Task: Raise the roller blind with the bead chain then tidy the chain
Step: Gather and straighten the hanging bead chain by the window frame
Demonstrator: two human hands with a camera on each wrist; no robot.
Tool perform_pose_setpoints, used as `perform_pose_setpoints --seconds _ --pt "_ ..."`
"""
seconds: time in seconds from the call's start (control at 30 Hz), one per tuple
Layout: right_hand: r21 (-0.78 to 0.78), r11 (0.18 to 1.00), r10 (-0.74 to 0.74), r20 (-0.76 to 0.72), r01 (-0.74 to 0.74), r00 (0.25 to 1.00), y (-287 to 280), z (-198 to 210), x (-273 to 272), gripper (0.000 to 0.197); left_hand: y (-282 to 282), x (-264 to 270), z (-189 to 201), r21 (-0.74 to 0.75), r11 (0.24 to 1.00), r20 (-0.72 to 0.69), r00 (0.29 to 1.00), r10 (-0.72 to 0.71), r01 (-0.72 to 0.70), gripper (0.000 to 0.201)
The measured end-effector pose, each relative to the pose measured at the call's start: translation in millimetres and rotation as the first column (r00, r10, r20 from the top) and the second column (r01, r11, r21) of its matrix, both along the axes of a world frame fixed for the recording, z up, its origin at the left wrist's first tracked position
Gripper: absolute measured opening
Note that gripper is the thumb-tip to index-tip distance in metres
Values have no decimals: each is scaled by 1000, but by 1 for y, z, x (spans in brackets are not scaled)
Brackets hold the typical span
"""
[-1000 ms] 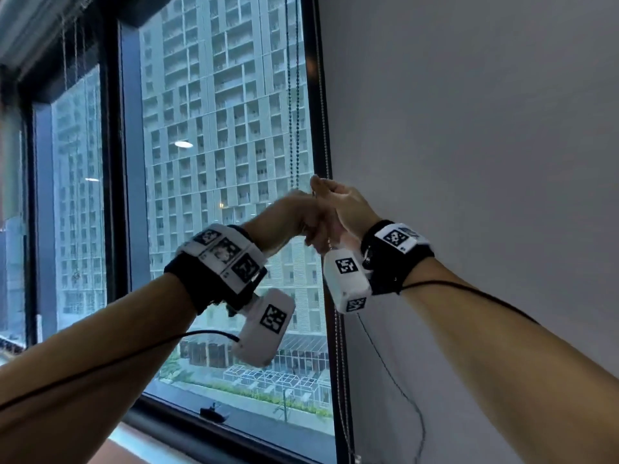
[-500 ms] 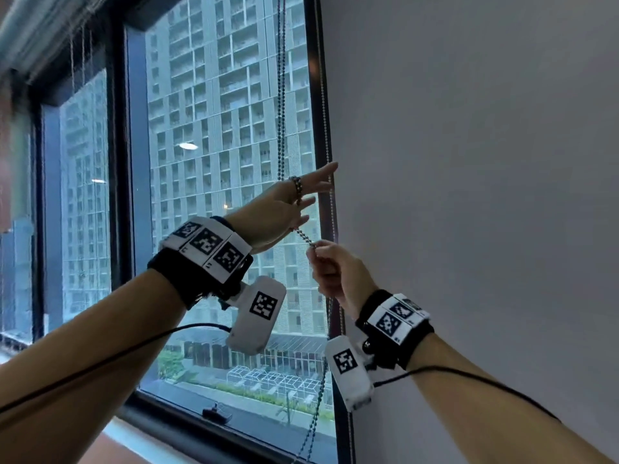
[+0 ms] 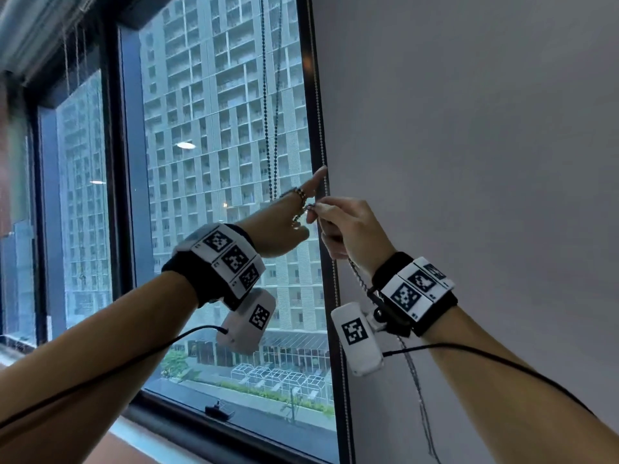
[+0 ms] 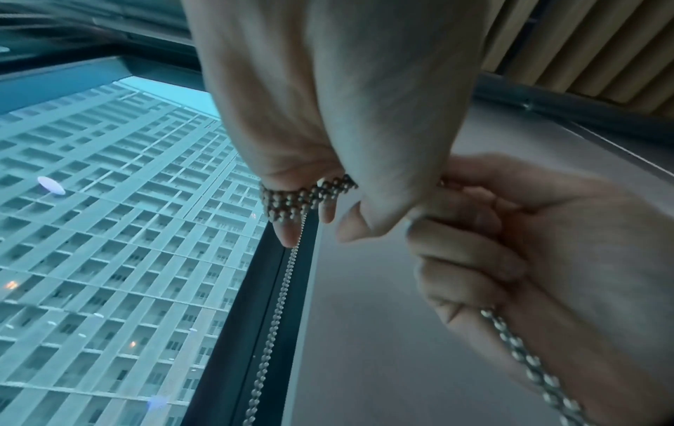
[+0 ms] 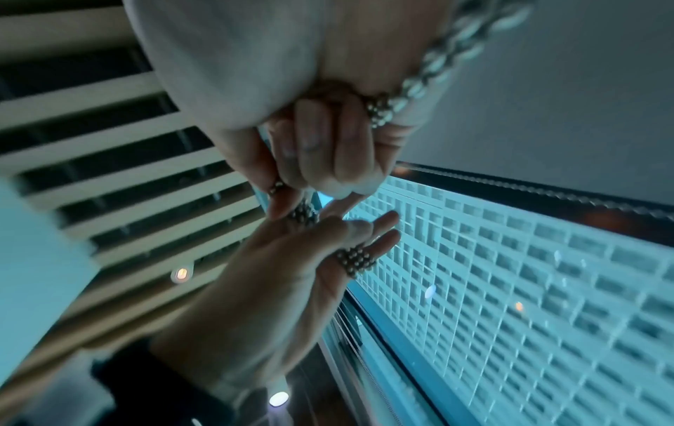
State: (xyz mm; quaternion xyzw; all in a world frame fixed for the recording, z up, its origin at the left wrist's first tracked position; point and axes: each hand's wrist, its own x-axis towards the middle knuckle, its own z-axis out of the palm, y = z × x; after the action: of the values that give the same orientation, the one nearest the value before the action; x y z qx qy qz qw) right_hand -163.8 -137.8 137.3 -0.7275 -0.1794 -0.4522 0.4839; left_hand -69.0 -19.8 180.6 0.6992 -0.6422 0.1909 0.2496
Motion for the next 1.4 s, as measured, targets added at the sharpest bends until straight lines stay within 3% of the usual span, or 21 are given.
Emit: perform_pose_setpoints --seconds 0.13,0.23,0.47,0.67,0.83,0.93,1.1,1.17,1.3,1.4 --pt "-205 965 -157 48 164 986 6 9 -2 21 -2 3 2 -8 998 -89 994 -67 67 101" --pt "-335 886 -295 126 321 947 2 10 2 23 1 5 5 -10 995 -153 983 -98 98 108" --pt "-275 855 -379 249 440 891 7 6 20 21 -1 3 8 -108 988 -221 967 -128 106 108" --pt "-252 772 -517 285 584 807 12 5 34 23 -2 10 6 -138 986 -179 977 -116 92 107" --pt "-254 662 -679 196 705 708 17 15 36 25 -8 11 6 -94 993 -113 991 -76 66 100" --pt "-256 586 -762 149 769 630 23 22 32 24 -12 14 5 -109 986 -147 979 -140 125 93" --pt "-434 363 -828 256 825 498 35 13 28 20 -3 18 4 -127 988 -143 984 -109 90 80" --pt "-506 282 -839 282 815 465 37 9 27 18 -3 18 3 -145 983 -221 965 -145 114 72" --pt "-508 328 -862 184 796 473 38 12 28 19 -7 16 5 -189 961 -433 862 -265 200 56" --pt "-396 500 -826 51 770 562 31 21 30 21 -7 16 2 -220 937 -488 801 -346 271 37"
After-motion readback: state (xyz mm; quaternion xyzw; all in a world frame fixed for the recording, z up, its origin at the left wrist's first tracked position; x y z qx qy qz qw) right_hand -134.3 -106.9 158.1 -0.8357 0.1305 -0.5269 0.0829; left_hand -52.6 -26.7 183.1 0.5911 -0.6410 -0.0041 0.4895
